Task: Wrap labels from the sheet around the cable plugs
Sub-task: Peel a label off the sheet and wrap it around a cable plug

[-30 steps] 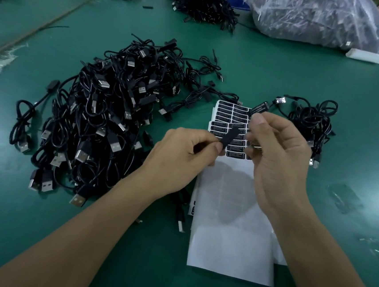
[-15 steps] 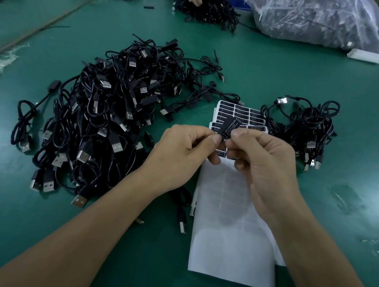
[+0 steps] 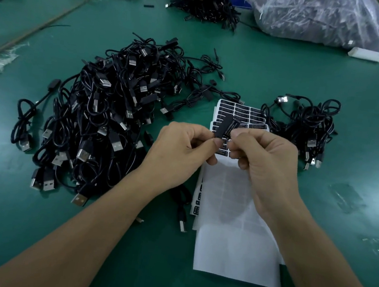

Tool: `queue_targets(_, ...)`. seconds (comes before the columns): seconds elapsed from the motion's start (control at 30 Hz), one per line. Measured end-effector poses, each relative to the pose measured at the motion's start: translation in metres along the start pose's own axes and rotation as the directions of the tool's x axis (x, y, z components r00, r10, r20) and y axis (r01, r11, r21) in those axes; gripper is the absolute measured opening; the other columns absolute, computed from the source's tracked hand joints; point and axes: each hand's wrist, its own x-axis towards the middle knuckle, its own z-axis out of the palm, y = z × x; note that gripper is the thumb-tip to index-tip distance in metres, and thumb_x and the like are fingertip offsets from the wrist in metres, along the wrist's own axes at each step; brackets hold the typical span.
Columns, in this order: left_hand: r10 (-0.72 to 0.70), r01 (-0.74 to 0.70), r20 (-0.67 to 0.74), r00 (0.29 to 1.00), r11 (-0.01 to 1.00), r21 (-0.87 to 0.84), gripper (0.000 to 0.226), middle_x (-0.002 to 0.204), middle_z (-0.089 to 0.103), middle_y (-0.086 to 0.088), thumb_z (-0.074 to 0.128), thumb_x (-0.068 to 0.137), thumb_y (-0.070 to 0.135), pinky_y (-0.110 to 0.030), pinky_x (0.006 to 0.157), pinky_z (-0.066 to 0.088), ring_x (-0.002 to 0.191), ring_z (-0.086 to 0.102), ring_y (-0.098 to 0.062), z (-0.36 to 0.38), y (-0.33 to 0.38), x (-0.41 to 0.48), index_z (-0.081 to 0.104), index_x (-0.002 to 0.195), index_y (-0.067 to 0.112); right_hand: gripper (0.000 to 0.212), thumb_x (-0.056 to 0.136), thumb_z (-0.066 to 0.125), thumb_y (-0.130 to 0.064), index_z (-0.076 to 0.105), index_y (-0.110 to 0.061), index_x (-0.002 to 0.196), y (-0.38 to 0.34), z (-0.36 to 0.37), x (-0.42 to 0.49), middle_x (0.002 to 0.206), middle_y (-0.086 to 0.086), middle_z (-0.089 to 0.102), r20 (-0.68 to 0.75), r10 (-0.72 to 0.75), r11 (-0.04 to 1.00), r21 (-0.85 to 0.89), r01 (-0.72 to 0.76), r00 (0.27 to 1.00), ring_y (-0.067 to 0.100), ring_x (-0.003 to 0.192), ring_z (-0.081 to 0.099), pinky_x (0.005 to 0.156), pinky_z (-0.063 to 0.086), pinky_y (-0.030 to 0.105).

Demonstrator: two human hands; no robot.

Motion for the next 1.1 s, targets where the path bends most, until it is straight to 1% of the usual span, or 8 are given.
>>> queue_targets(0.1,0.013,-0.012,-0.009,1.000,1.000,0.021,0.016,0.065,0.072,0.012,0.068,0.095,0.022,-0.048,0.068,0.057,0.067,0.068,-0.026,0.000,-0.001,-0.001,0.076,0.082,0.025,0.023,0.087,0.071,-0.009,0.076,-0.017,0.066,0.001,0.002,-0.001,0.062,0.001,0.068,0.020,0.011,1.000,-0.024,-0.011,1.000,0.006,0.056,0.058,0.052,0.044,0.011)
queue_targets(0.17,0.020,-0.020,-0.017,1.000,1.000,0.023,0.016,0.065,0.072,0.013,0.068,0.094,0.023,-0.048,0.068,0.058,0.067,0.069,-0.025,0.001,-0.002,-0.001,0.077,0.081,0.024,0.024,0.088,0.071,-0.010,0.076,-0.019,0.065,0.003,0.003,-0.001,0.062,0.000,0.068,0.025,0.018,0.999,-0.030,-0.017,1.000,0.005,0.056,0.057,0.052,0.043,0.010)
queue_targets(0.27,0.024,-0.023,-0.033,0.999,1.000,0.018,0.016,0.066,0.073,0.014,0.065,0.089,0.031,-0.048,0.068,0.058,0.067,0.071,-0.025,0.002,-0.002,-0.002,0.077,0.081,0.024,0.025,0.088,0.072,-0.013,0.077,-0.022,0.066,0.005,0.005,-0.001,0.063,-0.001,0.068,0.010,0.025,0.999,-0.046,-0.024,1.000,0.004,0.056,0.057,0.052,0.042,0.010)
queue_targets(0.4,0.029,-0.028,-0.053,0.998,0.999,0.021,0.019,0.065,0.073,0.015,0.063,0.085,0.037,-0.045,0.068,0.059,0.066,0.071,-0.013,0.003,-0.003,-0.003,0.078,0.080,0.026,0.025,0.089,0.072,-0.015,0.076,-0.022,0.065,0.006,0.006,-0.002,0.065,0.000,0.070,-0.020,0.029,0.999,-0.045,-0.030,0.999,0.003,0.057,0.059,0.053,0.043,0.010)
queue_targets(0.47,0.032,-0.031,-0.064,0.997,0.999,0.026,0.020,0.065,0.073,0.015,0.063,0.085,0.038,-0.044,0.067,0.059,0.065,0.071,-0.010,0.004,-0.003,-0.003,0.078,0.080,0.026,0.024,0.089,0.072,-0.014,0.075,-0.020,0.065,0.006,0.008,-0.002,0.065,0.000,0.070,-0.034,0.034,0.998,-0.045,-0.036,0.999,0.003,0.057,0.059,0.053,0.043,0.010)
queue_targets(0.7,0.060,-0.055,-0.074,0.995,0.996,0.067,0.019,0.065,0.072,0.017,0.064,0.086,0.038,-0.046,0.063,0.058,0.062,0.071,-0.019,0.005,-0.003,-0.004,0.078,0.079,0.027,0.026,0.090,0.071,-0.013,0.072,-0.019,0.065,0.004,0.011,-0.004,0.060,-0.005,0.068,-0.058,0.030,0.998,-0.051,-0.033,0.998,0.000,0.054,0.057,0.054,0.044,0.010)
queue_targets(0.9,0.070,-0.064,-0.077,0.995,0.995,0.072,0.018,0.064,0.072,0.018,0.064,0.086,0.037,-0.045,0.062,0.058,0.062,0.070,-0.015,0.005,-0.004,-0.003,0.077,0.078,0.029,0.025,0.090,0.071,-0.012,0.072,-0.018,0.066,0.003,0.012,-0.004,0.060,-0.005,0.068,-0.075,0.031,0.997,-0.061,-0.036,0.997,-0.001,0.054,0.057,0.053,0.044,0.010)
queue_targets(1.1,0.066,-0.061,-0.079,0.995,0.996,0.067,0.018,0.065,0.072,0.017,0.065,0.086,0.038,-0.046,0.063,0.058,0.063,0.070,-0.016,0.005,-0.004,-0.004,0.078,0.080,0.027,0.022,0.089,0.071,-0.013,0.072,-0.017,0.067,0.003,0.013,-0.004,0.060,-0.006,0.068,-0.096,0.048,0.997,-0.061,-0.054,0.994,0.000,0.054,0.057,0.054,0.044,0.011)
